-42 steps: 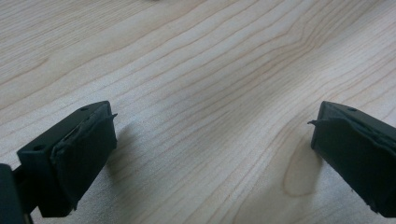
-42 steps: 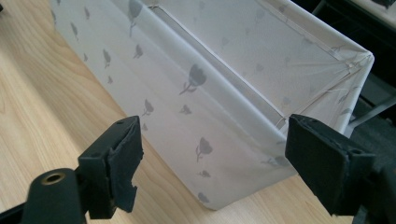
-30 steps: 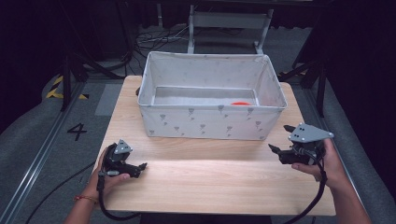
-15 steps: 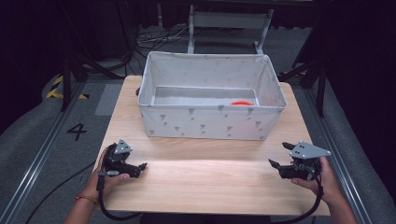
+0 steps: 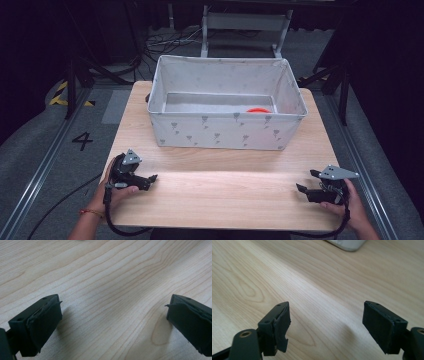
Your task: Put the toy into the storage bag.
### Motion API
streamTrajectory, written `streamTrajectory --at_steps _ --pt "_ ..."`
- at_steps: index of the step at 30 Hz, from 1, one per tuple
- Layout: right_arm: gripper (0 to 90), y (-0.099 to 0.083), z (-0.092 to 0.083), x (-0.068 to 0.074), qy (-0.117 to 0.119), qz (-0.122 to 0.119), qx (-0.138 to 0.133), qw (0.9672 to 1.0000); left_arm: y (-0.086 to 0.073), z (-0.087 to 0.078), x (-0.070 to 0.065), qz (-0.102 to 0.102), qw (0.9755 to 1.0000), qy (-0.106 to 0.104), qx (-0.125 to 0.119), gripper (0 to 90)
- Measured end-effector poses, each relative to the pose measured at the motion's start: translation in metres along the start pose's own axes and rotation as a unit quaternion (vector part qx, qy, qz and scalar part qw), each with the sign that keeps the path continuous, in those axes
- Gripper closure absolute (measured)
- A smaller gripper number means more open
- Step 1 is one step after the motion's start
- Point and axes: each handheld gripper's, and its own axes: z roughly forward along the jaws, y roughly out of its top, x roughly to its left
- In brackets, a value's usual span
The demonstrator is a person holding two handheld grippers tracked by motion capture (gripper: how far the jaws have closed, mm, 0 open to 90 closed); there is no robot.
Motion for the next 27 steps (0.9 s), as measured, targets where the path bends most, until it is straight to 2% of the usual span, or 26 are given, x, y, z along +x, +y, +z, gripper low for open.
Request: streamTrajectory --at_steps 2,6,27 --pt "21.8 -0.0060 0.0039 -0.0013 -0.007 0.015 0.009 0.9998 0.0000 -0.0001 -0.0005 0.000 1.0000 0.004 -0.001 0.3" --pt "18.5 -0.0097 0.0052 -0.0050 -0.001 0.037 0.002 0.9993 -0.0001 -0.0001 -0.0005 0.000 1.0000 0.004 -0.001 0.4" --pt "14.9 -0.0078 0.0078 -0.0066 0.000 0.036 0.006 0.9993 -0.0002 -0.0004 -0.0004 -0.001 1.0000 0.005 0.000 0.2"
